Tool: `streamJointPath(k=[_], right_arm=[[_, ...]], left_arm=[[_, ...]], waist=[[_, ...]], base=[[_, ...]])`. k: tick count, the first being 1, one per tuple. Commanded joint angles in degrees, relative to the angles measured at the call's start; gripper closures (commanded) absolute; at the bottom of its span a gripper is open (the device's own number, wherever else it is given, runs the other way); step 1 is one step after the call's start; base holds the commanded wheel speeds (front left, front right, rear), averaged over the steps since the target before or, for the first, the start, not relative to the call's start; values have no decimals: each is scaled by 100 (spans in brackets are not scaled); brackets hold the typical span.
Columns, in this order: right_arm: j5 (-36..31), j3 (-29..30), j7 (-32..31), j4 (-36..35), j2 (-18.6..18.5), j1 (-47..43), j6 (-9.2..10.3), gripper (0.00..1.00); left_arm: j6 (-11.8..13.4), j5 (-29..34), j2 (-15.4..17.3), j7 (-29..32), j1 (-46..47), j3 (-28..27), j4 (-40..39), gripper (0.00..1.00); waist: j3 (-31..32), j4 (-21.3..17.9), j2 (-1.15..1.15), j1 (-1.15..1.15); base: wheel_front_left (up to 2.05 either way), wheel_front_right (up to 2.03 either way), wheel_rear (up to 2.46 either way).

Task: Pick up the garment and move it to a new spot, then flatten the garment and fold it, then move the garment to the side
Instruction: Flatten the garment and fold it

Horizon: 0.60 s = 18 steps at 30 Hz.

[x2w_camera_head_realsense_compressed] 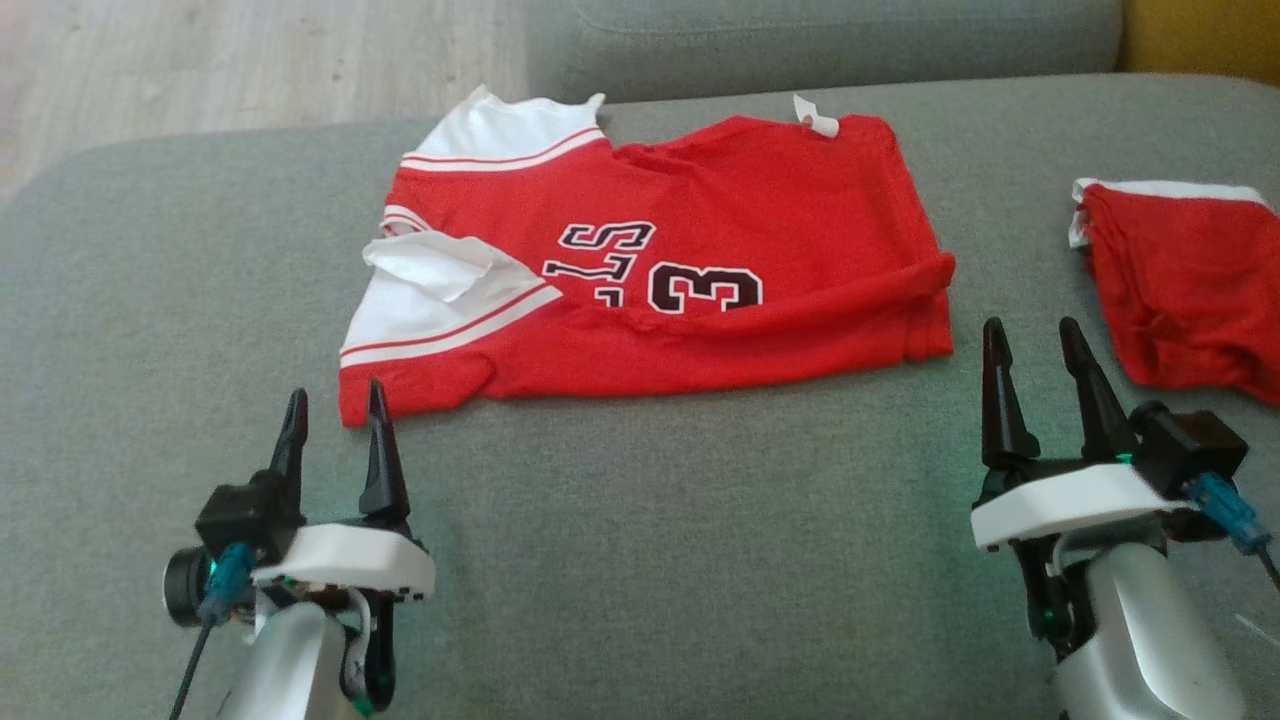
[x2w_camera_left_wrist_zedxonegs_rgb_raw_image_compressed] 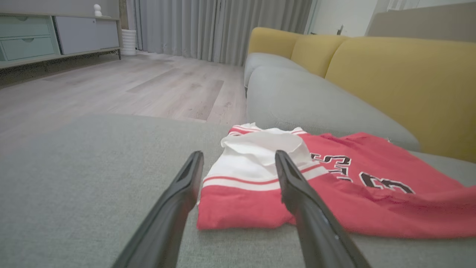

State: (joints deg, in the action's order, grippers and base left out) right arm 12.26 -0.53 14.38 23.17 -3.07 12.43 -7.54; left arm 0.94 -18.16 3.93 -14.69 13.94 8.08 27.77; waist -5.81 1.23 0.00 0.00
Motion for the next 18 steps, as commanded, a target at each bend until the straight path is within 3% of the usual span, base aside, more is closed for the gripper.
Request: streamJointPath(k=[1, 10, 18], right_arm=[[-12, -170, 62, -219, 17, 300, 5, 0], [6, -247, 62, -416, 18, 426, 5, 0], [32, -269, 62, -436, 19, 497, 5, 0]], left_arm=[[3, 42, 71, -7, 356, -211, 72, 0], [268, 14, 277, 255, 1218, -358, 1764, 0], [246, -49, 418, 512, 1662, -362, 2652, 0]], waist=[[-80, -58, 0, 0], [-480, -277, 0, 0], [-675, -413, 0, 0]], base=[[0, 0, 0], [0, 0, 0], [0, 0, 0]])
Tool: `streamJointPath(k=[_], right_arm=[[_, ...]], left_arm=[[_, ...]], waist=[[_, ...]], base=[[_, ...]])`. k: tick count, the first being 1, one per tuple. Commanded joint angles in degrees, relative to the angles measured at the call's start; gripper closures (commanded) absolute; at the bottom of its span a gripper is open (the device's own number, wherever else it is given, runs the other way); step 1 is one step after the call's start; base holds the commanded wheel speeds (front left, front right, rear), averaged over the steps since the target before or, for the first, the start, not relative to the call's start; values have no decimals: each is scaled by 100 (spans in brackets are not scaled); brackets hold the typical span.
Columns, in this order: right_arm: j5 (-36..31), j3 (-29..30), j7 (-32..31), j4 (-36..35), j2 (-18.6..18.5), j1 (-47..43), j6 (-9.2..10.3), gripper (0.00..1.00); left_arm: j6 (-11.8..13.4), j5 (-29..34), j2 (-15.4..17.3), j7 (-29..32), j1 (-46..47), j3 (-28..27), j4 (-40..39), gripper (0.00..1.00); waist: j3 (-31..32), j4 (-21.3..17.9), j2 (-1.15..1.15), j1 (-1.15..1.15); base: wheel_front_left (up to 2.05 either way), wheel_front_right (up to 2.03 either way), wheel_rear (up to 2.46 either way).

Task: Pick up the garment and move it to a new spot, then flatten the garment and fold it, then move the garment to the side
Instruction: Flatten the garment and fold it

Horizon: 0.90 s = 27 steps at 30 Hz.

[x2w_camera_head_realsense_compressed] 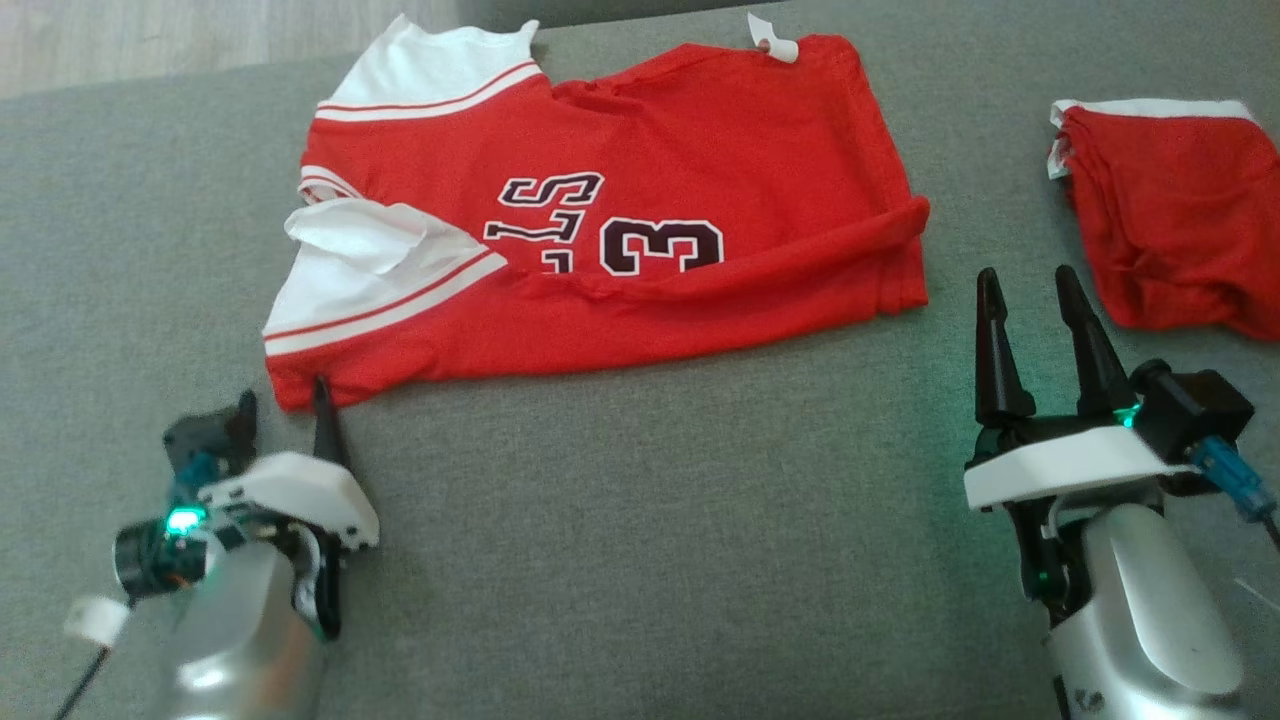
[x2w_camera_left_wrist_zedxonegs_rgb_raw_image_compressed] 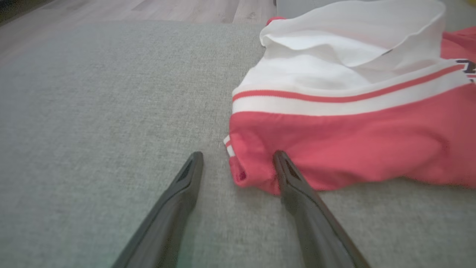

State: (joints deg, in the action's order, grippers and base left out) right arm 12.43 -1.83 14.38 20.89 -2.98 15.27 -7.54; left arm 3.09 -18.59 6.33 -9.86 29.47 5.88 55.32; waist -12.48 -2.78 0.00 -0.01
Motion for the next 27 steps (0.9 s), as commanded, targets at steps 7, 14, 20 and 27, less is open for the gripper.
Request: streamJointPath(k=[7, 14, 20, 27], right_arm=[[65, -161, 62, -115, 10, 247, 5, 0], [83, -25, -358, 634, 10, 564, 5, 0], [156, 61, -856, 1419, 10, 1017, 5, 0], [231, 120, -1142, 2456, 10, 1525, 5, 0]], left_arm=[[-266, -51, 170, 21, 394, -22, 264, 100], [-405, -63, 70, -470, 561, -30, -264, 100], [-545, 153, -5, -511, 406, -62, -1600, 100], [-603, 394, -115, -513, 88, 13, -2274, 100]], waist=[[-64, -9, 0, 1], [27, 171, 0, 1], [29, 365, 0, 1], [21, 553, 0, 1]], base=[[0, 0, 0], [0, 0, 0], [0, 0, 0], [0, 0, 0]])
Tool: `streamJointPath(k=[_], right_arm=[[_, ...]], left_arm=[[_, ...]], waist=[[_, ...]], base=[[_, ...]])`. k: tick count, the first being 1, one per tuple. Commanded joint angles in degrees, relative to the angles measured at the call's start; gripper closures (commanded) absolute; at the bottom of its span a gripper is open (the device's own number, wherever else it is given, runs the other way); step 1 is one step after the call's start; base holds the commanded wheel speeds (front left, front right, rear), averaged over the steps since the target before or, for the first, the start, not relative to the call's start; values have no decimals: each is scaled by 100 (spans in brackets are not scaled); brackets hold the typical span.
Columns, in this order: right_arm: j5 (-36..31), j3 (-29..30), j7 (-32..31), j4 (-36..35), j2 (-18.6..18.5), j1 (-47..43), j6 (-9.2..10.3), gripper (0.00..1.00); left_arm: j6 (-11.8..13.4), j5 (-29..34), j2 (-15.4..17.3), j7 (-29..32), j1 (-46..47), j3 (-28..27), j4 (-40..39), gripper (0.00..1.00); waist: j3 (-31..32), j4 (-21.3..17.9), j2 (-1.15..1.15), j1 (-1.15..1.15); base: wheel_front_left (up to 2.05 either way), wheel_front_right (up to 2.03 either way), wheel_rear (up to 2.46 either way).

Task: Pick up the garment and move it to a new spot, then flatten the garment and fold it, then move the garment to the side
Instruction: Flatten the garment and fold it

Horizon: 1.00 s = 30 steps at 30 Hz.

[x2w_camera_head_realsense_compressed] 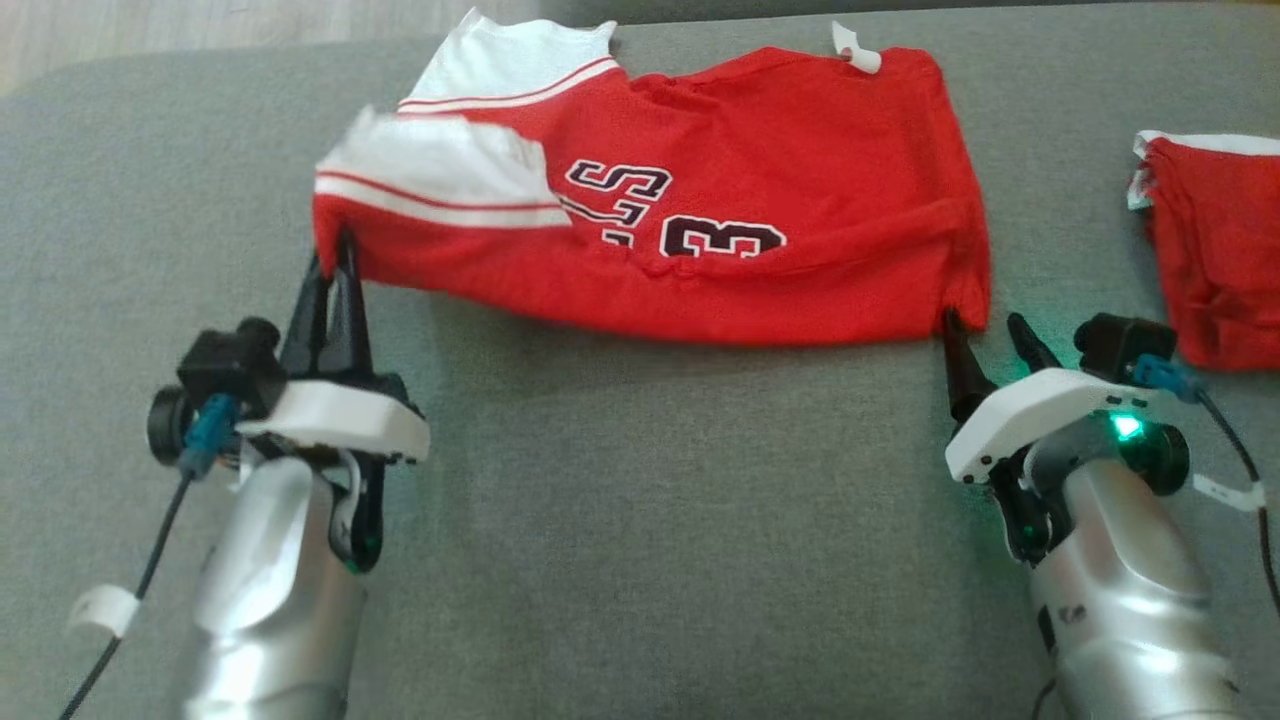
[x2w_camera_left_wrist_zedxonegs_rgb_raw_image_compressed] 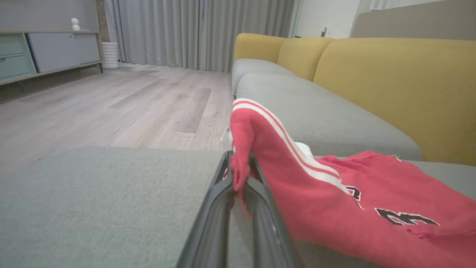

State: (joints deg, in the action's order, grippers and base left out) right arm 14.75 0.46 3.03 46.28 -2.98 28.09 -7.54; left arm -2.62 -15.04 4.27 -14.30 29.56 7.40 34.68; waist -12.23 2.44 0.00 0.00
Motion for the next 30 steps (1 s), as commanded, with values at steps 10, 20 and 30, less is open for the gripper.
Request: streamJointPath(k=[10, 20, 30], right_arm=[[396, -315, 108, 1113, 10, 822, 5, 71], [-65, -397, 871, 1538, 10, 825, 5, 100], [-10, -721, 789, 1204, -19, 97, 5, 100]], left_arm=[[-110, 133, 44, -69, -34, -31, -119, 100], [3, 161, 184, -70, -386, -89, 358, 100], [69, 5, 193, -68, -1311, -136, 455, 100]], waist=[[28, 186, 0, 0], [423, 51, 0, 0], [1196, -180, 0, 0]], base=[[0, 0, 0], [0, 0, 0], [0, 0, 0]])
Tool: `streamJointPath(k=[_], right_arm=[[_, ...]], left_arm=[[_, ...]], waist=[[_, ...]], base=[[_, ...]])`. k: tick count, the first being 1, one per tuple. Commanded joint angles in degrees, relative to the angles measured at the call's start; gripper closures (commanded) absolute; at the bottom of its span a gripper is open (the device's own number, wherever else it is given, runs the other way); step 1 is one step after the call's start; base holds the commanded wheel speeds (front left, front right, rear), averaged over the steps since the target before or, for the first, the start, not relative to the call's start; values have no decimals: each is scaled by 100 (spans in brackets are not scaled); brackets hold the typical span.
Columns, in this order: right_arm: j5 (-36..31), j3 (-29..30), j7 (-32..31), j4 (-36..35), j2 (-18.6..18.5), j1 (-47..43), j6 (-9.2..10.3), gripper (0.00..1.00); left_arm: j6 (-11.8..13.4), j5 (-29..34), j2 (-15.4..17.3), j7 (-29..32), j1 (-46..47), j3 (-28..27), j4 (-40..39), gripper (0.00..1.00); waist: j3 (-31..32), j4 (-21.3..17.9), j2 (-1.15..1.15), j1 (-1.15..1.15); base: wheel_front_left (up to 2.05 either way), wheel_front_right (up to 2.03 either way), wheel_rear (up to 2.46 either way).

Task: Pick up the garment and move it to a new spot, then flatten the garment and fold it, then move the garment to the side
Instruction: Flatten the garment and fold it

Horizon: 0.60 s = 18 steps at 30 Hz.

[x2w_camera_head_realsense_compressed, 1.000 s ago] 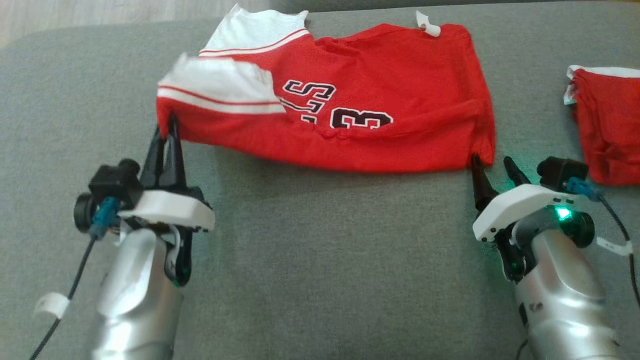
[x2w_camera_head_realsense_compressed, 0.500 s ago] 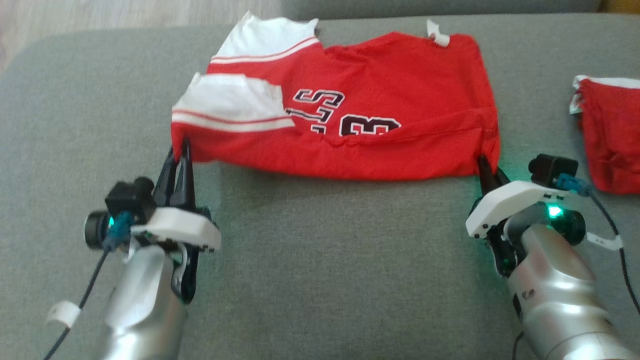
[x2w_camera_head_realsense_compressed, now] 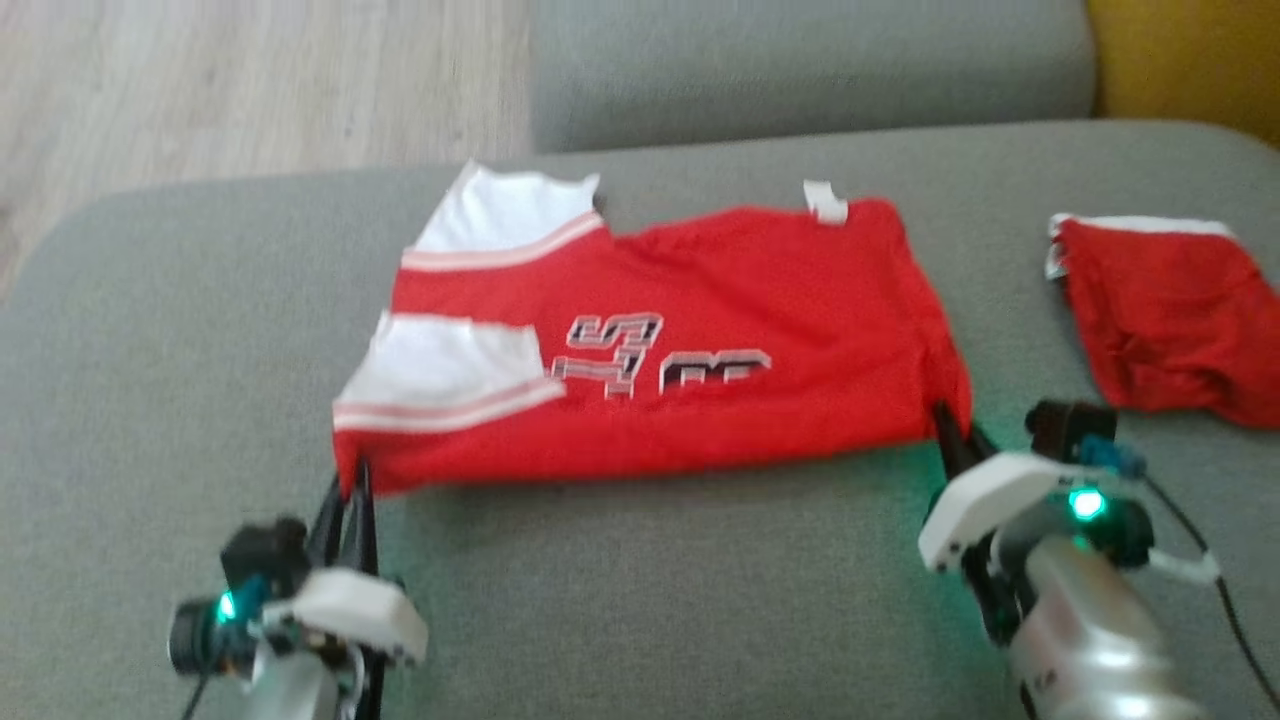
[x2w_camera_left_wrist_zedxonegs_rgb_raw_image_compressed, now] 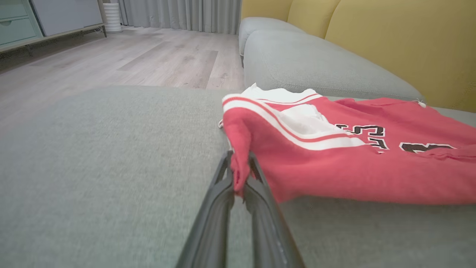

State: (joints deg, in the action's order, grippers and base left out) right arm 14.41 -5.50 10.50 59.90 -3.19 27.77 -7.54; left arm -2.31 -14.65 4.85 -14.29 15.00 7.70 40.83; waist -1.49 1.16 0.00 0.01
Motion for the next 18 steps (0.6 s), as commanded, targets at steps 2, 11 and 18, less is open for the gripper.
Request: streamJointPath(k=[2, 11, 18], right_arm=[[101, -198, -71, -329, -45, -69, 5, 100], [413, -139, -692, -1506, -273, -979, 5, 100], [311, 189, -1046, -2332, -188, -1540, 5, 0]], left_arm=[[29, -123, 96, -43, -60, -177, -264, 100], [153, -372, 9, 292, -903, -173, -1201, 100], [311, -321, 4, 599, -1170, -23, -1685, 75]], waist=[[224, -65, 0, -1], [360, -41, 0, -1], [371, -36, 0, -1]], base=[[0, 0, 0], [0, 0, 0], [0, 0, 0]])
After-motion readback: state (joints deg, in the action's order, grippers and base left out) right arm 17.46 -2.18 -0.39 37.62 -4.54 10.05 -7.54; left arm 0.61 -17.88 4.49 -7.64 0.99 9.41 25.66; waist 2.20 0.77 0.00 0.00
